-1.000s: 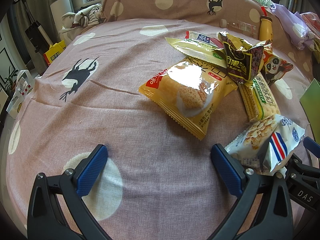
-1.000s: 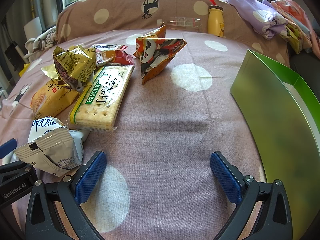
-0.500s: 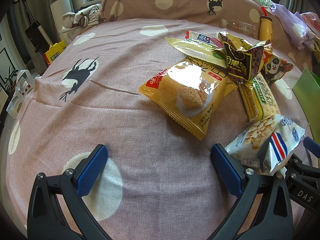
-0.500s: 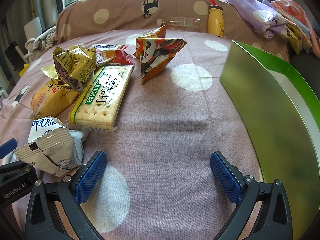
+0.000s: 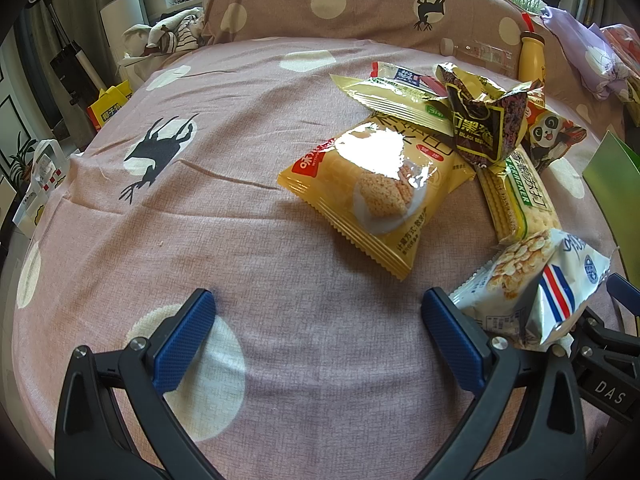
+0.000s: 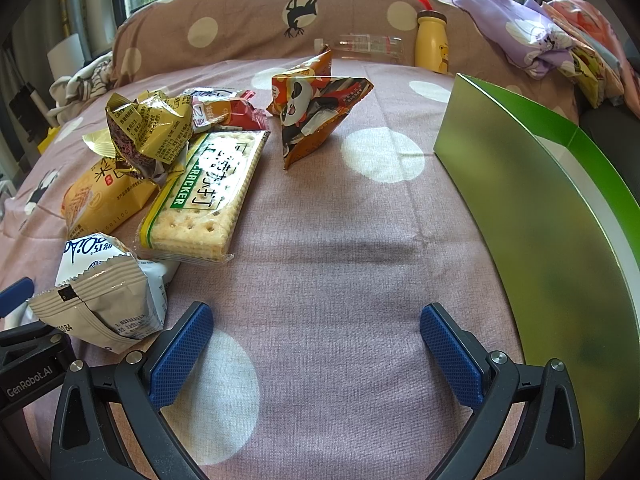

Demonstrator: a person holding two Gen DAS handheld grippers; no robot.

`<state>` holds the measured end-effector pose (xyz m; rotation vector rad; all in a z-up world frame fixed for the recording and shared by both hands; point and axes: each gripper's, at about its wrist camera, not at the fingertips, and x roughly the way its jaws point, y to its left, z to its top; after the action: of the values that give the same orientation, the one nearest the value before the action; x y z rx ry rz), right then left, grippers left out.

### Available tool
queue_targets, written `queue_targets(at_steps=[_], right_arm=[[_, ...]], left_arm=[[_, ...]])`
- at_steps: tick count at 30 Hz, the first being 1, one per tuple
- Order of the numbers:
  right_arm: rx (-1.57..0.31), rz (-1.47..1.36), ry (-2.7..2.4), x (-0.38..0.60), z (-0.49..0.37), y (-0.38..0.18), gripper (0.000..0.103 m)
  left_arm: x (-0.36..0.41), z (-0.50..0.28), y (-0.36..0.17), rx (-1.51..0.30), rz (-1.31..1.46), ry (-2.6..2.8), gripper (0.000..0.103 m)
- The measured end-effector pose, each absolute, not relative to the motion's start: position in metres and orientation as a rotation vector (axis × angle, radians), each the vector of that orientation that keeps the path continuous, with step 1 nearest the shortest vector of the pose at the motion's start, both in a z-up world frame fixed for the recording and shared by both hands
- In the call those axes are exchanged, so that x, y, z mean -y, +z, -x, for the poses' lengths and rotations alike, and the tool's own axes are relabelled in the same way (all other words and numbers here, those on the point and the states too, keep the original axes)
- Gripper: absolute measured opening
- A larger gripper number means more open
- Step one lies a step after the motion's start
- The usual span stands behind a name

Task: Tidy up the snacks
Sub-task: 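Grasp the white-blue biscuit bag with the right gripper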

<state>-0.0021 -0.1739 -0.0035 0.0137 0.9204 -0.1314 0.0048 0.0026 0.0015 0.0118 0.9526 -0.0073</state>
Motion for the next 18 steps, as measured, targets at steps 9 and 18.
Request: queue_targets(at_steps=[9,18], right_arm=[[-0.932,-0.017,-0.143,0.172,0.002,-0.001,0.103],[-0.974,-0.233,-0.026,0.188,0.004,0.052,0.103]], left_arm=[[-0.001,-0.006,0.0,-0.957,-0.014,-0.004,0.103],[-0.014,-0.015,0.023,-1.044,0.065,-0.068,0.092]])
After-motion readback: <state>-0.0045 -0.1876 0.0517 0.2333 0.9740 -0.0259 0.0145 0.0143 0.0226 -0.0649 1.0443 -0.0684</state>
